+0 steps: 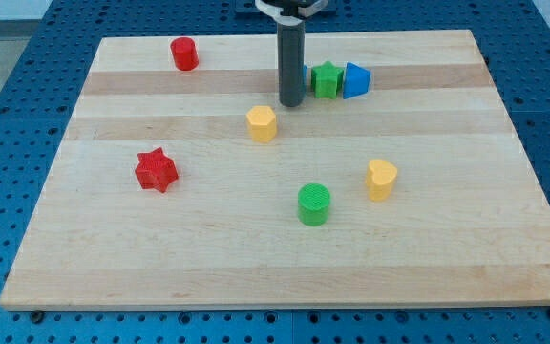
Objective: Place the green circle towards the right side of the blue triangle
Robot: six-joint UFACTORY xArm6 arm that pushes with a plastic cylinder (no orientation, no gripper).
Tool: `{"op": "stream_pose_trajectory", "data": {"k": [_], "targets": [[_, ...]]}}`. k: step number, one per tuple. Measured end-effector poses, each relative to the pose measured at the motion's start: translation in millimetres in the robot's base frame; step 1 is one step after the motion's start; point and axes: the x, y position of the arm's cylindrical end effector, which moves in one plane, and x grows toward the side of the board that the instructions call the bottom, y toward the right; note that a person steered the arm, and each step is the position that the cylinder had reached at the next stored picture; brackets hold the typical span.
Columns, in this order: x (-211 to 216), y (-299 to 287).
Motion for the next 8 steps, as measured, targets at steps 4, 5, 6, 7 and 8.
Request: {"op": "stream_pose_trajectory", "data": {"k": [4, 5, 6, 7, 8], "targets": [[67, -18], [101, -35], [147, -44], [193, -39], [202, -2]]}}
